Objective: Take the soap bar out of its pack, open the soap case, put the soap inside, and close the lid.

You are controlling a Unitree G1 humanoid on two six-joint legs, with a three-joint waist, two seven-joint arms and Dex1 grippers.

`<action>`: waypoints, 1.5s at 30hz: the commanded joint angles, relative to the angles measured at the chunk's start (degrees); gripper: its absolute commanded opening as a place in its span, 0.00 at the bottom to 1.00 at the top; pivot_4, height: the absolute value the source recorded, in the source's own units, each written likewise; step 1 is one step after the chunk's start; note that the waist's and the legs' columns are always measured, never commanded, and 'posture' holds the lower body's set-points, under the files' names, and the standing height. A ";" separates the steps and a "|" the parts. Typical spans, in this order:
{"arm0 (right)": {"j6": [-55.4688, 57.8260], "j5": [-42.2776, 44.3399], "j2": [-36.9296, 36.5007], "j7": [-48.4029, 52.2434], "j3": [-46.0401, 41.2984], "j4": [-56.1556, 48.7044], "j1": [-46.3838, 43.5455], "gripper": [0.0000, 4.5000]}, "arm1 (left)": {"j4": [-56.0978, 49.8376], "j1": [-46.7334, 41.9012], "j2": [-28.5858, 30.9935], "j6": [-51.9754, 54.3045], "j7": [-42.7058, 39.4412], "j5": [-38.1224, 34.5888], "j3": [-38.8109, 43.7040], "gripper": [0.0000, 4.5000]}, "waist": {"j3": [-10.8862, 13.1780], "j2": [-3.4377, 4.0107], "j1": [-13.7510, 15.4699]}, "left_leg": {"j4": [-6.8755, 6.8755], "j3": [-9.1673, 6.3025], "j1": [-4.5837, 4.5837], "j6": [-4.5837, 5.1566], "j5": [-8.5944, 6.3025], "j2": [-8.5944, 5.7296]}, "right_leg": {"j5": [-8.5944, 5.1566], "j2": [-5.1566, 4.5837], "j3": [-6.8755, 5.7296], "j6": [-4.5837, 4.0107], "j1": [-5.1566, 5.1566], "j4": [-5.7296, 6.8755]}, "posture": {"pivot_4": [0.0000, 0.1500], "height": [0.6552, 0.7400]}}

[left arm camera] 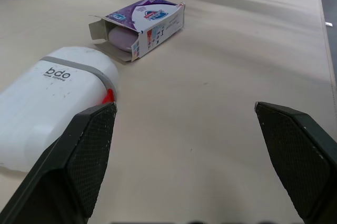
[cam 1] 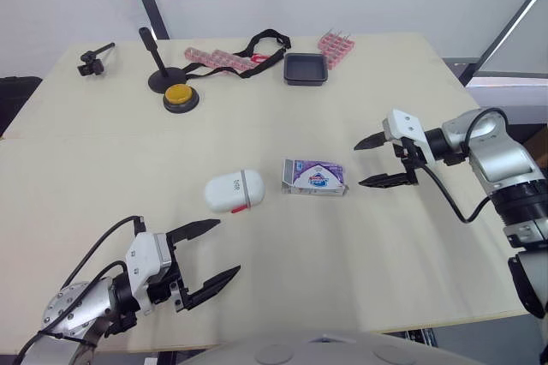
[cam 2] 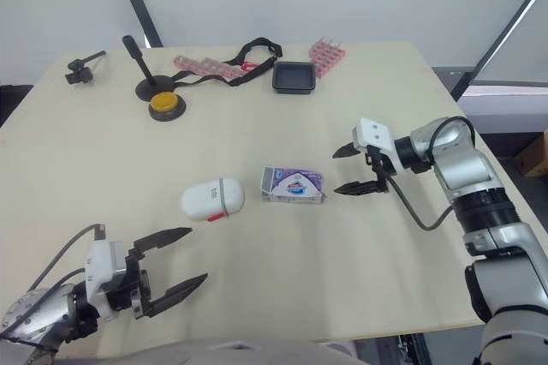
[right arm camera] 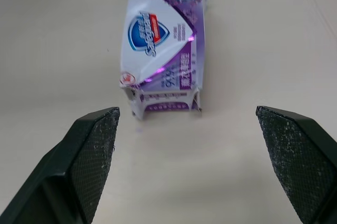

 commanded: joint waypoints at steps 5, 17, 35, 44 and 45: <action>-0.47 0.11 5.26 -10.27 -2.12 -4.86 4.98 0.99 | -1.68 -0.05 0.39 -0.37 -0.01 -1.46 -0.56 0.99 | -0.03 0.06 -0.15 | 0.00 0.06 0.06 -0.01 0.00 0.00 | 0.01 0.00 0.02 -0.01 -0.01 0.01 | 1.00 0.87; -0.34 -0.40 6.28 -12.28 -0.71 -6.46 8.48 0.99 | -4.20 -2.40 1.65 4.21 2.95 -2.93 -0.16 0.99 | -0.01 0.16 -0.28 | 0.00 0.08 0.07 -0.02 0.00 -0.04 | 0.01 0.00 0.03 0.00 0.00 0.01 | 1.00 0.87; 0.46 2.52 4.87 -10.81 -2.62 -9.34 7.94 0.99 | -5.71 -5.81 2.11 9.35 5.37 -4.09 -0.82 0.99 | -0.01 0.17 -0.39 | -0.01 0.09 0.08 -0.05 0.02 -0.05 | 0.01 0.02 0.04 0.00 0.01 0.03 | 1.00 0.87; -3.41 0.54 5.42 -11.60 -1.97 -4.85 8.41 0.99 | -6.51 -5.11 1.74 9.30 5.23 -4.27 -0.98 0.99 | -0.02 0.16 -0.44 | -0.01 0.09 0.09 -0.06 0.03 -0.06 | 0.01 0.00 0.05 0.00 0.01 0.03 | 1.00 0.87; -3.66 0.51 5.46 -11.59 -1.91 -4.41 8.25 0.99 | -6.59 -5.01 1.89 8.98 4.88 -4.02 -1.11 0.99 | -0.02 0.16 -0.48 | -0.01 0.09 0.09 -0.06 0.03 -0.06 | 0.01 0.00 0.05 0.00 0.01 0.03 | 1.00 0.87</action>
